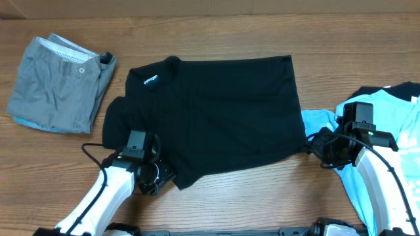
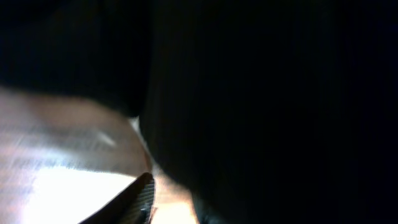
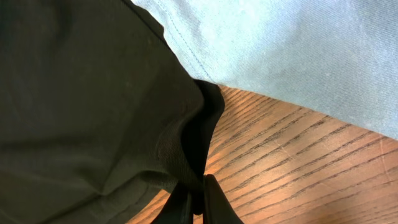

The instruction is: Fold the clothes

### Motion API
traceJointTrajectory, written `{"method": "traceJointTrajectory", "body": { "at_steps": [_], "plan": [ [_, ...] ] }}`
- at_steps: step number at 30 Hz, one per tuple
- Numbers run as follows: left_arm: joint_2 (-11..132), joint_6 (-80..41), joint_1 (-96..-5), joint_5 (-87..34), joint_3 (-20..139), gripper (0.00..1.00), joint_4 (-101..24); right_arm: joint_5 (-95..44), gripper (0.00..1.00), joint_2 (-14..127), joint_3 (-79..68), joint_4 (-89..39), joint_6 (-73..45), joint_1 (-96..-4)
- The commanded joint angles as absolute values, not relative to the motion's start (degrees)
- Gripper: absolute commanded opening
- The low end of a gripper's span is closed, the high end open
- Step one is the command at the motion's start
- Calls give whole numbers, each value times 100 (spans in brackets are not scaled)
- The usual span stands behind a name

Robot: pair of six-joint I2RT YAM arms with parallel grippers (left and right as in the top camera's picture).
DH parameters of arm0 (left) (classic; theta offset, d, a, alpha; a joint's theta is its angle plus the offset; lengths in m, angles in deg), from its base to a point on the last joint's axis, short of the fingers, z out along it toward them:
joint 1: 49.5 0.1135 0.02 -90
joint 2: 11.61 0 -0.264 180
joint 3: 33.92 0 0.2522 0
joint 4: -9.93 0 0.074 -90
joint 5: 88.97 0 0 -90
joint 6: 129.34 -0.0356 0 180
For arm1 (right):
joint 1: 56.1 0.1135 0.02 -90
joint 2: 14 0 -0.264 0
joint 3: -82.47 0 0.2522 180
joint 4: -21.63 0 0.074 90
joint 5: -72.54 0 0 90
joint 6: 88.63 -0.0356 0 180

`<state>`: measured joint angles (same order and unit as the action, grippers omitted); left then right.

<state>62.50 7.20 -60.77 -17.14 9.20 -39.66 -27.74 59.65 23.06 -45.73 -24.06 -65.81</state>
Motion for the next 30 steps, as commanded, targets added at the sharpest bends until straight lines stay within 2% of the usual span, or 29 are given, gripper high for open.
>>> {"method": "traceJointTrajectory", "body": {
  "at_steps": [1, 5, 15, 22, 30],
  "plan": [
    [6496, 716, -6132, -1609, 881, 43, -3861, -2807, 4, 5886, 2203, -4582, -2384, -6607],
    [6800, 438, -6132, -1594, 881, 35, -3560, -2807, 4, 5886, 2203, -4582, -2382, -6607],
    [7004, -25, -6132, -1767, 881, 5, -3245, -2805, 4, 5886, 2203, -4624, -2380, -6607],
    [6870, -211, -6108, -2477, 1030, 4, -3870, -2803, 4, 5886, 2203, -4656, -2364, -6607],
    [6086, -519, -6110, -2517, 1709, 4, -5872, -2805, 4, 5886, 2164, -4648, -2367, -6614]
  ]
}}
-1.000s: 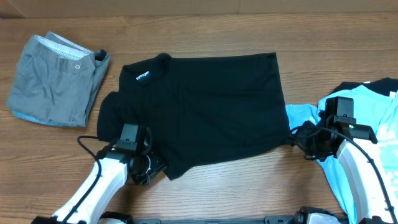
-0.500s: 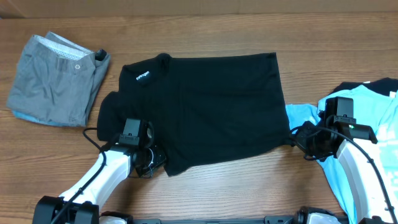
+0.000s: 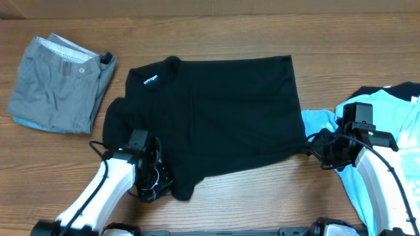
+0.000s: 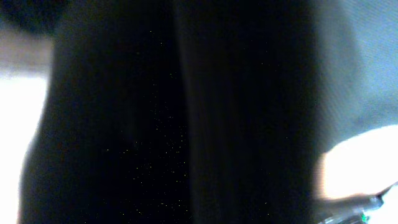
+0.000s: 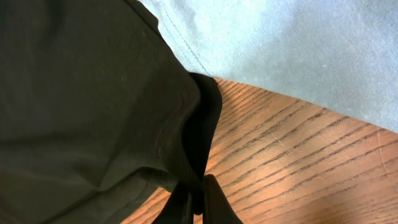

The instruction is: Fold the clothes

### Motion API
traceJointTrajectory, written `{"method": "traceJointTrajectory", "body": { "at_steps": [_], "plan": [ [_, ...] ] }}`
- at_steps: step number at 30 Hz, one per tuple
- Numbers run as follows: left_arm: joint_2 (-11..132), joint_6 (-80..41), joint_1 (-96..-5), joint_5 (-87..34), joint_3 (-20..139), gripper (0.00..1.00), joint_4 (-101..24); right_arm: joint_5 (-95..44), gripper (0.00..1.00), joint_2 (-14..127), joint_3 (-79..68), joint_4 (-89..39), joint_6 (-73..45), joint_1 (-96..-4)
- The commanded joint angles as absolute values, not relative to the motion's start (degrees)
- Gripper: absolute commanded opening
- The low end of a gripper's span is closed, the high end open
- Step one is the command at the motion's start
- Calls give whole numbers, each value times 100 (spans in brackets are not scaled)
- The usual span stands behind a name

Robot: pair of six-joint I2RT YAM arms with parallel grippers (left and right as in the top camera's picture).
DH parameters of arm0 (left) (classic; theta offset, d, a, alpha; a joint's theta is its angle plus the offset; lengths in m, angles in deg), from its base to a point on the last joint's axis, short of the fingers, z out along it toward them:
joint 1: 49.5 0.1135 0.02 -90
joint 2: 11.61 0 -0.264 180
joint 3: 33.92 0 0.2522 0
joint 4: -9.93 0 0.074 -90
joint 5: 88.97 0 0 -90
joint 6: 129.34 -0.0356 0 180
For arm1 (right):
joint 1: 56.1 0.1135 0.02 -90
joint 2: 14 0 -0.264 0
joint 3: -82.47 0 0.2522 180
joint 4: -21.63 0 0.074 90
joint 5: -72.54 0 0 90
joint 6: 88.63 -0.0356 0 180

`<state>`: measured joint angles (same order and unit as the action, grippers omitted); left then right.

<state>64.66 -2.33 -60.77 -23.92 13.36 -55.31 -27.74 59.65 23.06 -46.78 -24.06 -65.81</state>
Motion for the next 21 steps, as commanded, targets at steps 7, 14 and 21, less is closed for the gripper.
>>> {"method": "traceJointTrajectory", "body": {
  "at_steps": [7, 14, 21],
  "plan": [
    [5666, -552, -6103, -2230, 1865, 4, -6368, -2975, 4, 5886, 2022, -4532, -2367, -6614],
    [5635, -510, -5734, -1618, 2245, 4, -5835, -3128, 4, 5886, 2020, -4175, -2640, -6614],
    [5648, -724, -5552, -1227, 2551, 4, -4915, -3128, 4, 5886, 2022, -3712, -2963, -6614]
  ]
}}
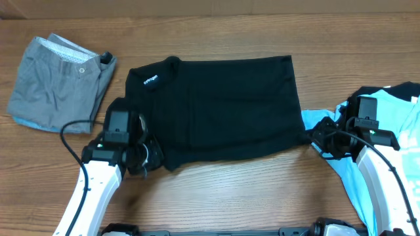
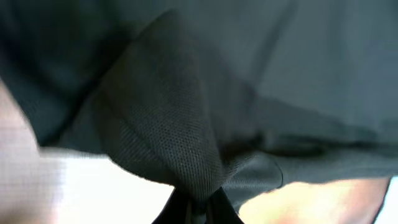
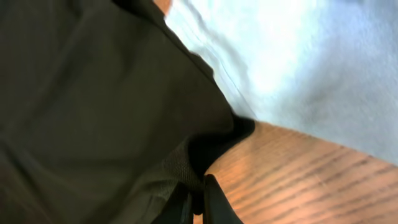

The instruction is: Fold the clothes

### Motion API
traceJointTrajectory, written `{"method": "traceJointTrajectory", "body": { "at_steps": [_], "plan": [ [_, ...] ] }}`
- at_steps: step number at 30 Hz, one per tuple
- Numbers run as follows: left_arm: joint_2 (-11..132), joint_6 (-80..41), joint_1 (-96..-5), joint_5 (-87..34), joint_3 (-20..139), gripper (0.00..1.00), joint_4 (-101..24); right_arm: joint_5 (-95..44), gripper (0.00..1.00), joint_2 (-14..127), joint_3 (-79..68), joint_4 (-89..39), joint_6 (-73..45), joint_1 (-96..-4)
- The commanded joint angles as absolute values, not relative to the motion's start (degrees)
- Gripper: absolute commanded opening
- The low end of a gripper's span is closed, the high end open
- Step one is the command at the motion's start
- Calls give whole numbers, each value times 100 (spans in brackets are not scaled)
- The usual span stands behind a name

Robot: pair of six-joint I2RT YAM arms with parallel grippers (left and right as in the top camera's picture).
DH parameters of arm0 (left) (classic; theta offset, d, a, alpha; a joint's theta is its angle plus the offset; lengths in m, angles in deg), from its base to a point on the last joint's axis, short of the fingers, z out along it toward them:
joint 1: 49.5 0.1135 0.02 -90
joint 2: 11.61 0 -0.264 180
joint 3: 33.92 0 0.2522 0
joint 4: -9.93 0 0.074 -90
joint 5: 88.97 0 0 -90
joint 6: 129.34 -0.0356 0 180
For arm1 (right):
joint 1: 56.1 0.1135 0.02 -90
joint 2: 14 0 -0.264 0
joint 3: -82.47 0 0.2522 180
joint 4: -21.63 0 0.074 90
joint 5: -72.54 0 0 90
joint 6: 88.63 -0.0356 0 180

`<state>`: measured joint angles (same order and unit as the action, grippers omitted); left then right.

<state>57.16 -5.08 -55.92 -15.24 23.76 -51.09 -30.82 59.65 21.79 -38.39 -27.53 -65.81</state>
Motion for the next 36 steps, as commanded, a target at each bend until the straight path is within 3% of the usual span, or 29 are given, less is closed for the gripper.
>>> {"method": "traceJointTrajectory", "body": {
  "at_steps": [1, 30, 35, 36],
  "plan": [
    [5666, -720, -5552, -1231, 2551, 4, -4803, -3137, 4, 5889, 2022, -3677, -3116, -6612],
    [6647, -1236, -5552, -563, 2551, 4, -2552, -3559, 4, 7187, 2070, -1577, -3789, -6509],
    [6945, -1238, -5552, -565, 2551, 10, -2329, -3557, 8, 7228, 2070, -1299, -3636, -6511],
    [6966, -1236, -5548, -565, 2551, 17, -2277, -3557, 12, 7228, 2070, -1229, -3582, -6511]
  ]
}}
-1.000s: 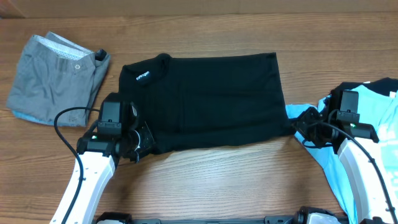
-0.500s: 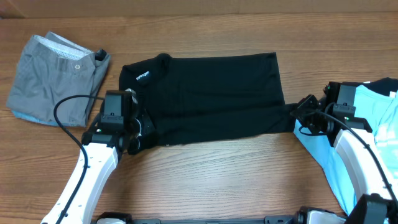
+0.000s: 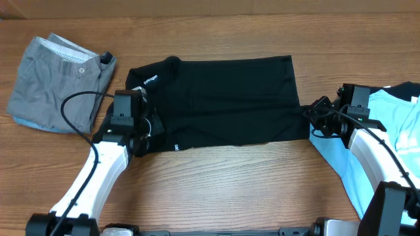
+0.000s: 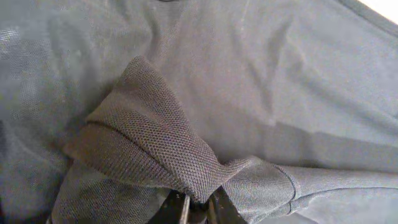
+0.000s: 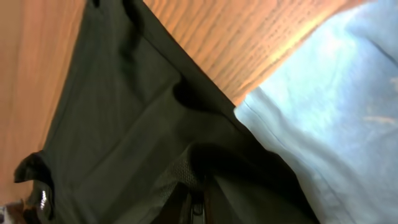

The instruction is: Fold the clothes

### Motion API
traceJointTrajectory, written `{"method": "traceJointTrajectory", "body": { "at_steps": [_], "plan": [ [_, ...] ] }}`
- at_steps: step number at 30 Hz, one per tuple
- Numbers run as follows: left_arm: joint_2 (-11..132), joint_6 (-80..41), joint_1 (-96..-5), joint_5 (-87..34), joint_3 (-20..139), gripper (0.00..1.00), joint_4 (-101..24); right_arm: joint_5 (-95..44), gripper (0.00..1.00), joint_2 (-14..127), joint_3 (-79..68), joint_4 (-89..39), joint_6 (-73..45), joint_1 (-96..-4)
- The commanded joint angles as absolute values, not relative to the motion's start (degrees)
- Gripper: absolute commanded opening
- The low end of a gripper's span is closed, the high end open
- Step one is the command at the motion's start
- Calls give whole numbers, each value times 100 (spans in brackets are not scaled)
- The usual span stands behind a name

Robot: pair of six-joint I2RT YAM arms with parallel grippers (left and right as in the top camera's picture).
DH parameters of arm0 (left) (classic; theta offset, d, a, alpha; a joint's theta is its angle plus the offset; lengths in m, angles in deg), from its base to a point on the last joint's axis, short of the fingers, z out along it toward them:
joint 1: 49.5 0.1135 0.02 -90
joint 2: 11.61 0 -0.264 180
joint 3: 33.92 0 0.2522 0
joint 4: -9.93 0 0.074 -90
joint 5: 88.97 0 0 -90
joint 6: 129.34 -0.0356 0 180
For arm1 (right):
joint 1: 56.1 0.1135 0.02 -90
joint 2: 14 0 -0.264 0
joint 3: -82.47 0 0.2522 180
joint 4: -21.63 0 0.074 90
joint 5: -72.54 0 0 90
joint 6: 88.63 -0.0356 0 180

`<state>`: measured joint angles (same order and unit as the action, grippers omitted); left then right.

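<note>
A black shirt (image 3: pixel 223 98) lies spread across the middle of the table, its near edge folded up onto itself. My left gripper (image 3: pixel 146 134) is shut on a bunched fold of the shirt's near left corner (image 4: pixel 186 168). At the shirt's right edge my right gripper (image 3: pixel 308 118) is shut on the black fabric (image 5: pixel 205 168). The wrist views show dark knit cloth pinched between each pair of fingers.
Folded grey shorts (image 3: pixel 59 82) lie at the far left. A light blue garment (image 3: pixel 387 131) with dark cloth under it lies at the right edge, under my right arm. Bare wood runs along the near side.
Both grippers have moved away from me with the shirt's near edge held. The near hem now lies higher on the shirt, which shows as a shorter band.
My left gripper was at the shirt's near left corner and my right gripper held the near right corner. Then the left corner was gathered and lifted. Both then stood further from me, and now the near part lies over the shirt.
</note>
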<state>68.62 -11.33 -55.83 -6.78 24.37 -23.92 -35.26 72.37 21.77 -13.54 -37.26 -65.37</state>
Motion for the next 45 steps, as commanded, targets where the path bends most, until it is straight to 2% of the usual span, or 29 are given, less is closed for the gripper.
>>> {"method": "traceJointTrajectory", "body": {
  "at_steps": [1, 2, 5, 10, 16, 21, 29, 35, 43, 45],
  "plan": [
    [6966, -1236, -5546, -563, 2551, 29, -2231, -3559, 19, 7228, 2070, -1168, -3429, -6511],
    [6962, -1236, -5539, -563, 2566, 38, -2211, -3559, 26, 7226, 2070, -1146, -3313, -6511],
    [6951, -1247, -5443, -628, 2787, 51, -2521, -3561, 42, 7226, 2068, -1212, -3029, -6570],
    [6914, -1675, -5100, -624, 3607, 66, -3979, -3559, 50, 7218, 2063, -1791, -2976, -6754],
    [6916, -1830, -4674, -635, 4173, 77, -5621, -3054, 56, 7218, 2065, -2899, -2727, -7038],
    [7028, -1933, -4490, -602, 3937, 79, -6156, -3012, 54, 7224, 2240, -3019, -2708, -7012],
    [7447, -1970, -4490, -584, 3242, 80, -5662, -3124, 52, 7257, 2769, -2178, -2937, -6583],
    [7915, -1985, -4490, -313, 3014, 79, -5459, -3203, 40, 7371, 2929, -1817, -3293, -6546],
    [8319, -1964, -4490, -287, 3010, 77, -5098, -3511, 43, 7480, 2938, -1815, -3271, -6546],
    [8387, -1964, -4490, -235, 3008, 73, -4937, -3515, 42, 7480, 2938, -1789, -3274, -6546]
  ]
}}
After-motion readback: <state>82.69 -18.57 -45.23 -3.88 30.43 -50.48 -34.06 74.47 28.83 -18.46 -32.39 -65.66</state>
